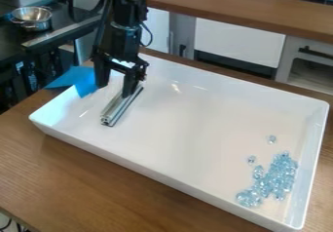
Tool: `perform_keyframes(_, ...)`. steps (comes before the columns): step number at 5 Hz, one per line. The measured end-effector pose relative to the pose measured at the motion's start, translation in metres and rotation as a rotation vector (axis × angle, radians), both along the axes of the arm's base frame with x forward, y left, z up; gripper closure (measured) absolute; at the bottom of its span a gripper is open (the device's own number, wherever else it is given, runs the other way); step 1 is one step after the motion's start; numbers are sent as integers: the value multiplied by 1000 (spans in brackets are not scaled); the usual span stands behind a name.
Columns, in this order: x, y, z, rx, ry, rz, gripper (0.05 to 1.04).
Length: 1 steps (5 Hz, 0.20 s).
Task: Sweep into pile
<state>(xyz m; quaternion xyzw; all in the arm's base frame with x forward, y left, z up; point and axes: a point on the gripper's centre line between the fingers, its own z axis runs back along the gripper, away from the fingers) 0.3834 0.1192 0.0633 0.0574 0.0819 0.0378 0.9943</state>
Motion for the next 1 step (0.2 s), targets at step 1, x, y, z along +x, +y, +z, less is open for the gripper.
perform_keyframes(1,1,-4,28,-122,-30,-59,78)
